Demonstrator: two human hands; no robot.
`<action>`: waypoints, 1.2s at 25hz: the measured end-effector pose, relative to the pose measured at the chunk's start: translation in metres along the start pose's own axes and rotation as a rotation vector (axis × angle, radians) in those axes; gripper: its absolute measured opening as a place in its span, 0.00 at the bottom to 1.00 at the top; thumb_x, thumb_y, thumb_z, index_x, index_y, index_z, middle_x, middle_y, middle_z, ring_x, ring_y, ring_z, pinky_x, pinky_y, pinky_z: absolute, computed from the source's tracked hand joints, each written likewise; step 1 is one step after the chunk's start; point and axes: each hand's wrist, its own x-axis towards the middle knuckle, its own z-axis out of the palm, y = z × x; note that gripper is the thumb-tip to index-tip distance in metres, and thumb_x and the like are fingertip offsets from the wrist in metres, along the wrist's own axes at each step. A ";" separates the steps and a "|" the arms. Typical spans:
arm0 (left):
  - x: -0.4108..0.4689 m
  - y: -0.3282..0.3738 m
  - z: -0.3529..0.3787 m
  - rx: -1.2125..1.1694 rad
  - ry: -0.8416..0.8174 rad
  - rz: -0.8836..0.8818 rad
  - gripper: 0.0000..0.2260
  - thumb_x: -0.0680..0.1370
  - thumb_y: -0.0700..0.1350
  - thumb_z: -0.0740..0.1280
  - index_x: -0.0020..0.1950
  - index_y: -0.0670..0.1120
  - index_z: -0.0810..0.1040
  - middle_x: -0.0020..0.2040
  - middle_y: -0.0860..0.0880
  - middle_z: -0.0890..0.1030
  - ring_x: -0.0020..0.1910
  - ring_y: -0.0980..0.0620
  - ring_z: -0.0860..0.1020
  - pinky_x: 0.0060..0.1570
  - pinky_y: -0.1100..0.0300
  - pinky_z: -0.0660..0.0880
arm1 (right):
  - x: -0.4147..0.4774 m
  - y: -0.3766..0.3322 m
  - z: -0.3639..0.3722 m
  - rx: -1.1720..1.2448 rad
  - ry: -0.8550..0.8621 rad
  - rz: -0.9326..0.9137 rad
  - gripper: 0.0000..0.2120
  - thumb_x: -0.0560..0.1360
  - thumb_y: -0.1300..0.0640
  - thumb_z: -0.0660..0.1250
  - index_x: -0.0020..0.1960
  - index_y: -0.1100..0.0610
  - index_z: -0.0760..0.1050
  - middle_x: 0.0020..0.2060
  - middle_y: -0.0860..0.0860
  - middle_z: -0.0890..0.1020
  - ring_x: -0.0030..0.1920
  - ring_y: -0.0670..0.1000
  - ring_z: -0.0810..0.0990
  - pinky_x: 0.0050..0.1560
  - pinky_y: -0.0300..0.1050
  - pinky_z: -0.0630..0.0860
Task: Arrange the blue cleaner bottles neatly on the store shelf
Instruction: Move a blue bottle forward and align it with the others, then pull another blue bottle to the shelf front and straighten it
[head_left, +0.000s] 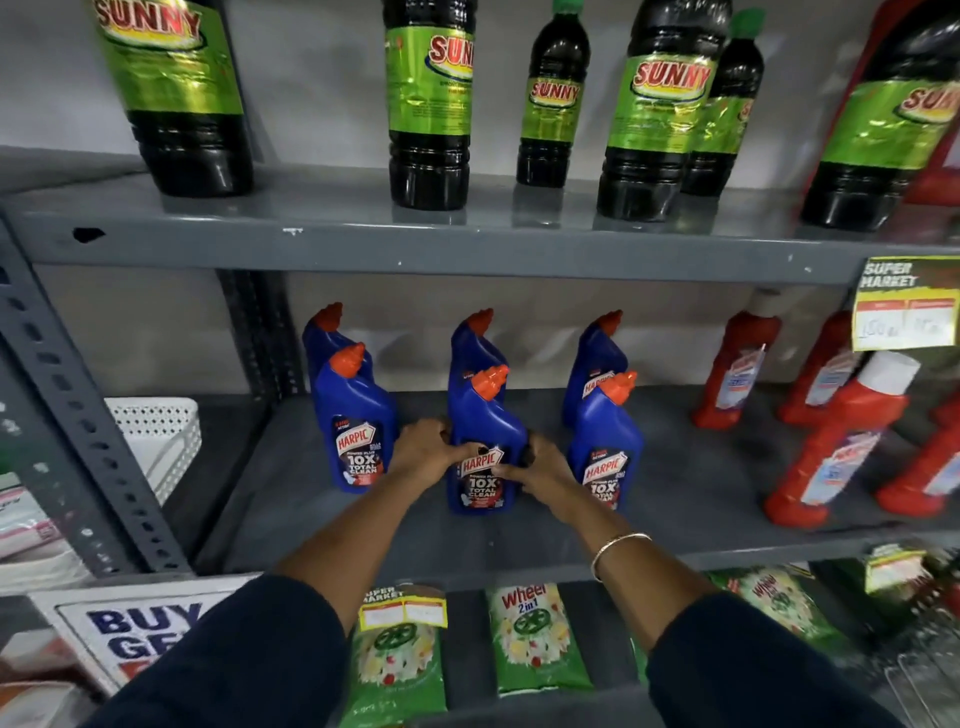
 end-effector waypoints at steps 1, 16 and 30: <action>-0.006 0.001 0.001 -0.011 0.003 0.014 0.12 0.68 0.52 0.72 0.40 0.45 0.77 0.39 0.47 0.80 0.39 0.48 0.79 0.40 0.57 0.74 | -0.007 0.002 -0.002 0.003 -0.007 0.008 0.25 0.66 0.63 0.75 0.61 0.60 0.71 0.57 0.59 0.81 0.56 0.56 0.80 0.55 0.53 0.78; -0.048 0.011 0.019 -0.025 0.084 0.088 0.08 0.68 0.50 0.72 0.41 0.51 0.75 0.36 0.55 0.78 0.34 0.59 0.77 0.31 0.68 0.67 | -0.044 0.013 -0.017 -0.036 -0.066 -0.034 0.25 0.67 0.61 0.75 0.61 0.60 0.71 0.54 0.58 0.82 0.55 0.57 0.81 0.50 0.48 0.78; -0.065 -0.058 -0.054 -0.218 0.687 -0.196 0.17 0.69 0.42 0.72 0.52 0.38 0.70 0.50 0.42 0.74 0.46 0.46 0.75 0.43 0.56 0.69 | -0.061 -0.005 0.055 -0.506 -0.674 0.136 0.07 0.74 0.54 0.67 0.40 0.56 0.75 0.47 0.60 0.80 0.34 0.48 0.78 0.37 0.40 0.75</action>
